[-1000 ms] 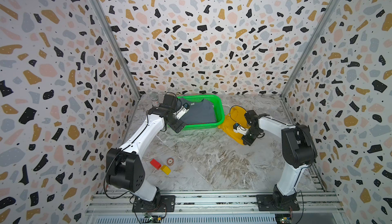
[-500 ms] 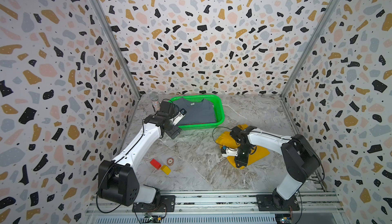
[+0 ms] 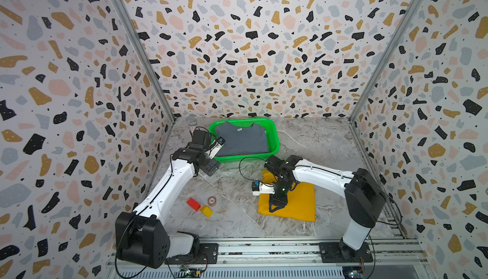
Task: Put the folded t-shirts into the basket
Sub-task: Move the T-shirt to the center of the board, then pick up the T-shirt from the center of the board.
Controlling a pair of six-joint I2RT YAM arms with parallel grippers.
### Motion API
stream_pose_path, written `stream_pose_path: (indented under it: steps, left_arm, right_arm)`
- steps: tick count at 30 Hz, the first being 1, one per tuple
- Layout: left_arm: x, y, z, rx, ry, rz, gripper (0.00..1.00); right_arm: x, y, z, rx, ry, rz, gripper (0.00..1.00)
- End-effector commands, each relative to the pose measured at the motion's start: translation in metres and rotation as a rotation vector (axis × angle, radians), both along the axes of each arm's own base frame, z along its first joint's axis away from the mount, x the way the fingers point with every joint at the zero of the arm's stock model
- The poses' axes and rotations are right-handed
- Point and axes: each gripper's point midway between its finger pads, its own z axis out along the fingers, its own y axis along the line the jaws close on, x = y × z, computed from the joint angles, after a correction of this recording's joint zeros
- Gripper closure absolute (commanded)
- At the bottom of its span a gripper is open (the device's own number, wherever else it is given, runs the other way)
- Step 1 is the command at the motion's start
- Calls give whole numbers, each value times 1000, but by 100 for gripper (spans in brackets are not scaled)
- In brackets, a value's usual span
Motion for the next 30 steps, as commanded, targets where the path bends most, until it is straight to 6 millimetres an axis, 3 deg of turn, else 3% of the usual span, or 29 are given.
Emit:
stream_pose_path:
  steps: [1,7,11,16,19,23,30]
  left_arm:
    - [-10,-24,-2,-143,28,-52,5]
    - [-33,-93,0,-442,140,-251,7]
    - [-35,-133,-12,-455,232,-339,7]
    - [-38,-181,-35,-439,346,-424,6]
    - [-37,-207,-44,-461,391,-450,5]
    - [-33,-233,-64,-379,391,-488,4]
    - [-14,-253,-92,-274,389,-429,10]
  right_arm:
    - [8,-35,13,-6,-25,-81,52]
    - [52,-106,14,-83,-126,-347,39]
    - [90,-149,12,-160,-160,-569,31]
    - [131,-186,4,-195,-105,-822,21]
    - [151,-197,-6,-215,-100,-912,14]
    - [167,-196,-21,-228,-75,-957,8]
    - [173,-192,-44,-235,-29,-967,7]
